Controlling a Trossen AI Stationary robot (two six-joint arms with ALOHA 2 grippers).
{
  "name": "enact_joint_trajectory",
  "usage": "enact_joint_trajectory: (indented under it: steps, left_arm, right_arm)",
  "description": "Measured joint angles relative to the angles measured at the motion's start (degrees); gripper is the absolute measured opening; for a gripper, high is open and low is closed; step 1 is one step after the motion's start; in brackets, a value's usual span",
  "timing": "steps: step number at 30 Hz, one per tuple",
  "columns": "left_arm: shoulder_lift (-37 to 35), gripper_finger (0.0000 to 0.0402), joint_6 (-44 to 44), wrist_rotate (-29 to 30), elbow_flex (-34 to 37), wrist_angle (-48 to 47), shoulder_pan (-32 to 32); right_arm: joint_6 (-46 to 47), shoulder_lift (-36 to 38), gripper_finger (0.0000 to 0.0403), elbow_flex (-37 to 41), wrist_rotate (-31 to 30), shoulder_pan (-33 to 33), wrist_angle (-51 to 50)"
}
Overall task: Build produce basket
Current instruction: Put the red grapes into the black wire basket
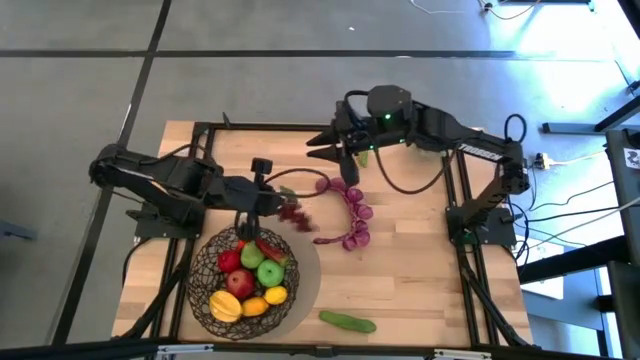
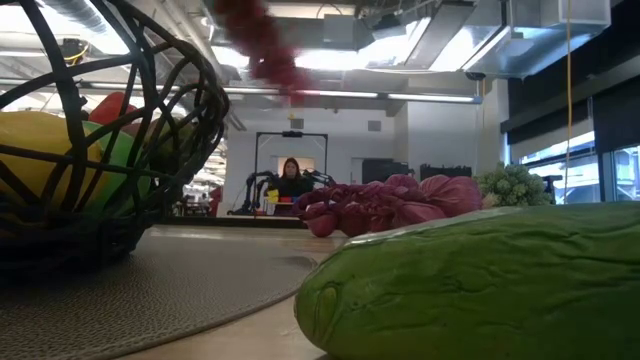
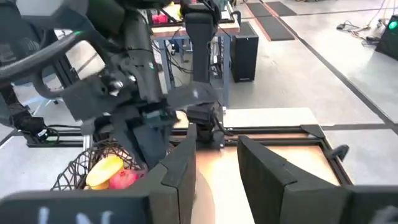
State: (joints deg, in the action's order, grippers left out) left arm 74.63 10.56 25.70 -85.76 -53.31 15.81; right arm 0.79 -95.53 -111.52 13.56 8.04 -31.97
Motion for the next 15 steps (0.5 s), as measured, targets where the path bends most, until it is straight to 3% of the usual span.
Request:
enact_joint_trajectory:
  steps: [5,15]
  left_arm:
    - [-0.23,0.0,-2.08,-2.81,-5.65,0.15,2.64]
    - [-0.09,0.0,-10.29,-2.94,-13.41,-0.33,8.55]
  right_arm:
    - [-1.56,2.41,0.0112,0.0,-0.57,0.59,-3.09]
    - [-6.66,5.09,0.0112,0.0,-1.01,0.91,-9.09]
